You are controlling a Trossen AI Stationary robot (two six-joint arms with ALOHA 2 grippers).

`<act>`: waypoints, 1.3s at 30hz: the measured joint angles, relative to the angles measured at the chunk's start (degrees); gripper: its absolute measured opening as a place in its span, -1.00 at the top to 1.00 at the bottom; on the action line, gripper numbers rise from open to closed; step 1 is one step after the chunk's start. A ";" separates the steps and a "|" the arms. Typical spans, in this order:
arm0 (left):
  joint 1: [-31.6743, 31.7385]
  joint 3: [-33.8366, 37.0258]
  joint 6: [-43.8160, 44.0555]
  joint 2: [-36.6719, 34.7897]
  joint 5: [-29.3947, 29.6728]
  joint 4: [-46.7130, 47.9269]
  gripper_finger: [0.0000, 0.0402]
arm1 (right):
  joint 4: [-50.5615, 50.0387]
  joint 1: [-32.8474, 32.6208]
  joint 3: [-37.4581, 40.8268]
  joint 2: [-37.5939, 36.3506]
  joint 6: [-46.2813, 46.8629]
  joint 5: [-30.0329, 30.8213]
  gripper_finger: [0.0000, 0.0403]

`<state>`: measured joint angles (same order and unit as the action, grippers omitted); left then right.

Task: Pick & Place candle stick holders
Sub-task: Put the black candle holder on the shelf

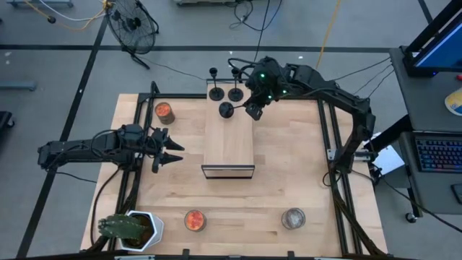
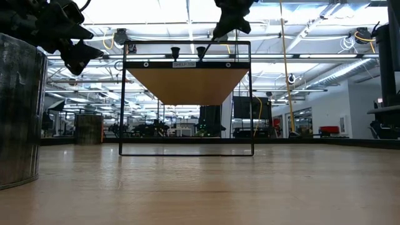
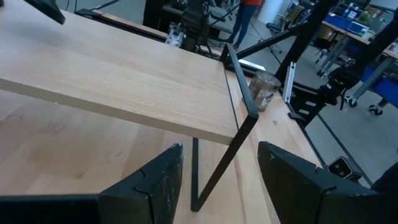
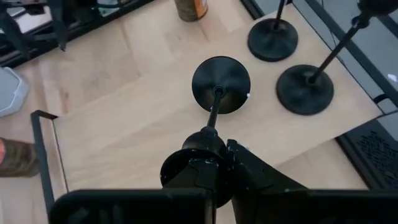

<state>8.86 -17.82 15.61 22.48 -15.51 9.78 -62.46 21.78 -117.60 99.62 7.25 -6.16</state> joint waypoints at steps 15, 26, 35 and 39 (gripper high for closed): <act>0.00 0.00 -0.69 0.00 0.00 -0.57 -0.06 | -1.44 0.35 0.01 -0.03 0.17 0.03 0.93; 0.00 0.00 -0.65 0.00 0.00 -0.59 -0.06 | -1.68 0.37 0.02 -0.03 -0.45 0.07 0.88; -0.01 0.00 -0.77 0.00 0.00 -0.59 -0.06 | 0.93 0.37 0.02 -0.03 -3.01 0.22 0.84; -0.02 0.00 -0.91 0.00 0.00 -0.59 -0.06 | 3.09 0.37 0.02 -0.03 -3.63 0.24 0.84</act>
<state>8.84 -17.82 14.70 22.48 -15.51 9.19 -59.37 22.15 -117.58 99.59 3.62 -5.91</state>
